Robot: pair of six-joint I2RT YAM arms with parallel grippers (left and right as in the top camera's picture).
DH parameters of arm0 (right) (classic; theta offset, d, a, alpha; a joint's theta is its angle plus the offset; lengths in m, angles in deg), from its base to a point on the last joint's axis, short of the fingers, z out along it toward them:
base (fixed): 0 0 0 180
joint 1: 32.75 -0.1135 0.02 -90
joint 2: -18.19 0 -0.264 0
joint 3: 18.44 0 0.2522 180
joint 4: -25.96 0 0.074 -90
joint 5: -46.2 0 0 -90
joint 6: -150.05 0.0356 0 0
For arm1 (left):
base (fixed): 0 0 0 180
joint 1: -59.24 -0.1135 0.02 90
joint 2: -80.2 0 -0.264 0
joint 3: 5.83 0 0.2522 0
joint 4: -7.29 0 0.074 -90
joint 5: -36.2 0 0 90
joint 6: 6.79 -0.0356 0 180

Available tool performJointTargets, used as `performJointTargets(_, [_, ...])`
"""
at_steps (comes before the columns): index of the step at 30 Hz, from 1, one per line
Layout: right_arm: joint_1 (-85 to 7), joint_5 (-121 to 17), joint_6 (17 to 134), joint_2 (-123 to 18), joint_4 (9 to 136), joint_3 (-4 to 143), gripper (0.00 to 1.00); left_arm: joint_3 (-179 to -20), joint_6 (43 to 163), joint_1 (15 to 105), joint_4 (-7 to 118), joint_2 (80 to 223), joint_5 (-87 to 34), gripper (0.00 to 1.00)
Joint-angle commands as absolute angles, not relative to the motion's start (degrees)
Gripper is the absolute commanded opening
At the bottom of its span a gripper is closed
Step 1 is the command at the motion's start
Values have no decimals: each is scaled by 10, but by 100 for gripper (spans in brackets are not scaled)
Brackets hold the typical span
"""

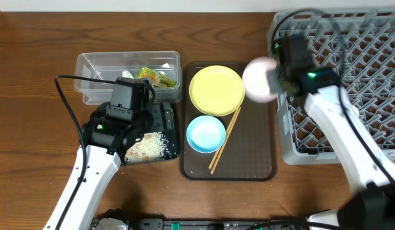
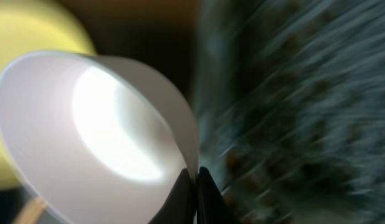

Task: Sort waste into correct bins and load items into the dishwasher rack
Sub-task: 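Lift the pink bowl and set it in the rack's back row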

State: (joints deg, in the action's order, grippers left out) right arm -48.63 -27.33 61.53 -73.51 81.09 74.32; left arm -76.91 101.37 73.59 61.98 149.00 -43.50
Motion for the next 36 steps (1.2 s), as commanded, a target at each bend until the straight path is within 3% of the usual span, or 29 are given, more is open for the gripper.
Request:
performJointTargets(1, [-473,-140,579,-705,747,755,1,-779,1011,734,622,1491,-440,86])
performJointTargets(10, [-441,-4,450,-728,510,755,2,-779,1011,734,622,1491,-440,86])
performJointTargets(23, [-380,57,426,-862,273,755,1,-779,1011,734,622,1491,-440,86])
performJointTargets(36, [-393,67,416,-974,197,755,2,-779,1011,734,625,1491,-440,86])
